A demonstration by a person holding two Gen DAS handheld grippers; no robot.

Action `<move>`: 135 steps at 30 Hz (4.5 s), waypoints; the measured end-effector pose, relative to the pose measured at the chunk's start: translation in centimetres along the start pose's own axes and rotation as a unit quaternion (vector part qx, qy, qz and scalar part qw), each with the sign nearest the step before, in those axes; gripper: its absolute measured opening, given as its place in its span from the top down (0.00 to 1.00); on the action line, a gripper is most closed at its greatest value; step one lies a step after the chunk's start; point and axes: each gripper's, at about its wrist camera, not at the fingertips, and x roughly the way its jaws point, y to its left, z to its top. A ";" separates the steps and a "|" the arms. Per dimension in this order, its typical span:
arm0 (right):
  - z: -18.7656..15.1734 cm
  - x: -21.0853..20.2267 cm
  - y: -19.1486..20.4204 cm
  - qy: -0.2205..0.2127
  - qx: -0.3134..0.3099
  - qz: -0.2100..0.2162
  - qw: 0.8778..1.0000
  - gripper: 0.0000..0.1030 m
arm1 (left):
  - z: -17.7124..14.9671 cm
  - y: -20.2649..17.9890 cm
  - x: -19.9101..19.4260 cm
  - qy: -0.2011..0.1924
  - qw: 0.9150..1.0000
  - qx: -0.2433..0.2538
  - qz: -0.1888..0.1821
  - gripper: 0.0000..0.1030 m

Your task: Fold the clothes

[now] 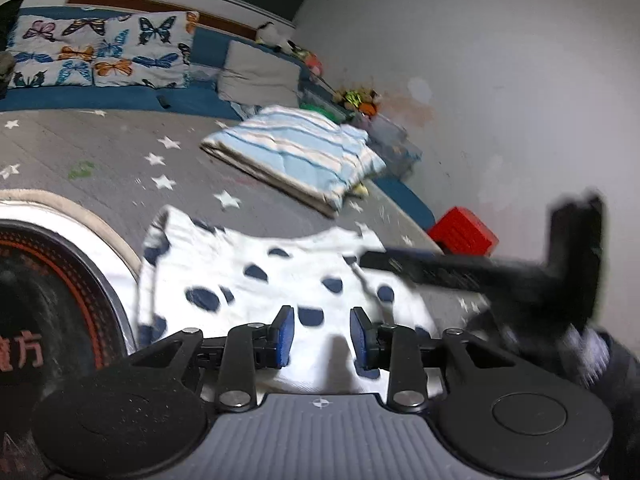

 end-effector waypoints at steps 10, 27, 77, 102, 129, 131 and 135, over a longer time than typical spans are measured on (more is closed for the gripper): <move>1.1 3.0 -0.2 0.017 -0.008 -0.034 0.999 0.48 | -0.9 0.0 -0.3 0.006 1.000 0.007 0.007 0.55; -2.6 -4.3 2.5 -0.002 -0.018 -0.023 1.000 0.04 | -2.6 -2.0 -4.6 -0.027 0.998 0.012 0.051 0.02; -12.5 -11.5 5.5 -0.025 0.014 -0.068 0.997 0.00 | -8.1 -4.7 -8.0 -0.020 0.987 0.082 0.134 0.00; -15.0 -13.2 7.7 -0.033 0.037 -0.093 0.994 0.00 | -10.7 -5.5 -9.5 -0.006 0.984 0.094 0.148 0.00; -15.1 -13.9 8.3 -0.040 0.038 -0.096 0.994 0.00 | -11.5 -6.3 -9.9 -0.007 0.985 0.101 0.140 0.00; -15.1 -13.9 8.3 -0.039 0.037 -0.096 0.994 0.00 | -11.5 -6.3 -9.9 -0.007 0.985 0.100 0.139 0.00; -15.2 -13.8 8.3 -0.039 0.038 -0.095 0.994 0.00 | -11.5 -6.3 -9.9 -0.007 0.985 0.100 0.139 0.00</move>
